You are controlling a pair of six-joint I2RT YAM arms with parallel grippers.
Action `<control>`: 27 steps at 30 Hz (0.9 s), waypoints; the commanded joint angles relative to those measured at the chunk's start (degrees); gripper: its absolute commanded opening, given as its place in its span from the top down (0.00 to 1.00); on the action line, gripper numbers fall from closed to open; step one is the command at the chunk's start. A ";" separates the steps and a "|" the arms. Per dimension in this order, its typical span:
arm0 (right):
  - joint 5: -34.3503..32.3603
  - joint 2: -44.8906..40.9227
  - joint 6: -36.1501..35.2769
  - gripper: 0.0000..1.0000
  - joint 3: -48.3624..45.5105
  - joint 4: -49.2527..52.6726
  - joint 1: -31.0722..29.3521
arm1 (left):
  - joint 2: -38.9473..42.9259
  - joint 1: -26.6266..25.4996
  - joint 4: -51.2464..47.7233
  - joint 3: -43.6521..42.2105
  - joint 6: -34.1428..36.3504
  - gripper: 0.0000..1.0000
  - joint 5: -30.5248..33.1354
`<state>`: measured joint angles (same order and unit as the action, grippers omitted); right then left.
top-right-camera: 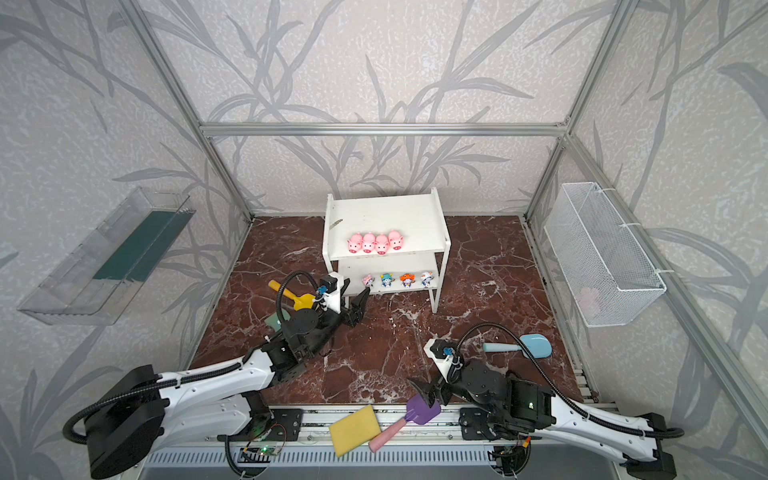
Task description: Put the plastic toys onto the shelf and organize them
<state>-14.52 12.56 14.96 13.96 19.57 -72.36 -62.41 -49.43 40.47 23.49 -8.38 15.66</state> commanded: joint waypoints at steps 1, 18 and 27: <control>-0.72 -0.43 -0.04 0.01 -0.46 -0.70 0.22 | 3.28 0.30 -8.06 0.37 1.60 0.30 -3.81; -8.19 11.44 9.50 0.01 8.82 10.15 17.23 | 25.95 0.14 -53.62 8.68 -2.77 0.01 -9.48; -1.03 18.78 5.78 0.01 14.35 9.99 40.38 | 40.64 0.08 -70.45 9.43 -12.07 0.01 21.48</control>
<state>-18.48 28.51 22.41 25.39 29.02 -35.81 -22.59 -49.45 -21.71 31.90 -16.49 23.33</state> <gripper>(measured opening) 0.991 0.992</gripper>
